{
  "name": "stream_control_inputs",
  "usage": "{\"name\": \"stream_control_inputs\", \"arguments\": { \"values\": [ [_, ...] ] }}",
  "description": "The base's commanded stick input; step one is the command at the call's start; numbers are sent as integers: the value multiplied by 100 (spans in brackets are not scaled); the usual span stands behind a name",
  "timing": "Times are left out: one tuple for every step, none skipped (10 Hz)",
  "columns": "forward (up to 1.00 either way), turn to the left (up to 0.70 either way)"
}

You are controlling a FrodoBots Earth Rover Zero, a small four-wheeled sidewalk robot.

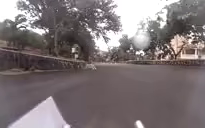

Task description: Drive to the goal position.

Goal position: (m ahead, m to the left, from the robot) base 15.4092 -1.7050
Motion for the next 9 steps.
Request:
{"name": "stream_control_inputs", "arguments": {
  "values": [
    [100,-10],
    [100,-14],
    [100,-27],
    [100,-34],
    [100,-19],
    [100,-4],
    [100,-23],
    [100,-10],
    [100,0]
  ]
}}
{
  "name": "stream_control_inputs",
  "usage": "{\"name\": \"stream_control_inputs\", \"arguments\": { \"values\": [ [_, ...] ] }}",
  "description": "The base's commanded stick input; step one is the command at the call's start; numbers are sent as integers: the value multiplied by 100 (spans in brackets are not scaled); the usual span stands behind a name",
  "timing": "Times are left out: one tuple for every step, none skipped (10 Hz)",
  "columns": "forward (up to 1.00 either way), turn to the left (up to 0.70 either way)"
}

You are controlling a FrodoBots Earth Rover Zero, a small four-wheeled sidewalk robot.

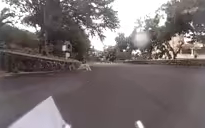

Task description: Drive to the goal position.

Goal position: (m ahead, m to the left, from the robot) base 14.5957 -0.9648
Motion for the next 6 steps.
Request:
{"name": "stream_control_inputs", "arguments": {
  "values": [
    [100,0],
    [100,0],
    [100,-13],
    [100,-28],
    [100,0],
    [100,0]
  ]
}}
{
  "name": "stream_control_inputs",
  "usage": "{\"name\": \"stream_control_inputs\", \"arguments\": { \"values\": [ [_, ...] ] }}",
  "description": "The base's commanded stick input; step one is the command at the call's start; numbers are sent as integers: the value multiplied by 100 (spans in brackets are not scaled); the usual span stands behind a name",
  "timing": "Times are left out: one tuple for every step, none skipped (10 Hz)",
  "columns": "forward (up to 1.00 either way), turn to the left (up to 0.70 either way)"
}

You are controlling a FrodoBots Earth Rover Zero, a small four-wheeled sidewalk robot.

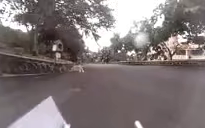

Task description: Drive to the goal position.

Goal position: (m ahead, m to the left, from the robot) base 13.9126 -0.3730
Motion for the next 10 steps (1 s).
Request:
{"name": "stream_control_inputs", "arguments": {
  "values": [
    [100,0],
    [100,0],
    [100,0],
    [100,0],
    [100,0],
    [100,0],
    [100,0],
    [100,0],
    [100,0],
    [100,0]
  ]
}}
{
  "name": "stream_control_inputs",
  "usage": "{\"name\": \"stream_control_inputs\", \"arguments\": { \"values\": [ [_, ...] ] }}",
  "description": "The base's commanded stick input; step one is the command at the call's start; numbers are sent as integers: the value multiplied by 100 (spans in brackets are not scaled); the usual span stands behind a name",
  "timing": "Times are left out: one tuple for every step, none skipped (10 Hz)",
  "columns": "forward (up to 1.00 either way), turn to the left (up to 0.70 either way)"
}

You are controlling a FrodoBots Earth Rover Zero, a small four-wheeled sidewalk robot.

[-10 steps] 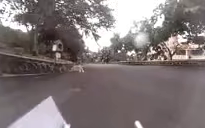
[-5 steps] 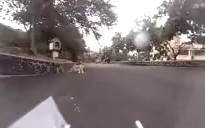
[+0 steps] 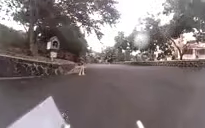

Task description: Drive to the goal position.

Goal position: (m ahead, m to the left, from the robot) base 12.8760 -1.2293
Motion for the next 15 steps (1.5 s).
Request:
{"name": "stream_control_inputs", "arguments": {
  "values": [
    [100,0],
    [100,0],
    [100,0],
    [100,0],
    [100,0],
    [100,0],
    [100,0],
    [100,0],
    [100,0],
    [100,0],
    [100,0],
    [100,0],
    [100,0],
    [100,0],
    [100,0]
  ]
}}
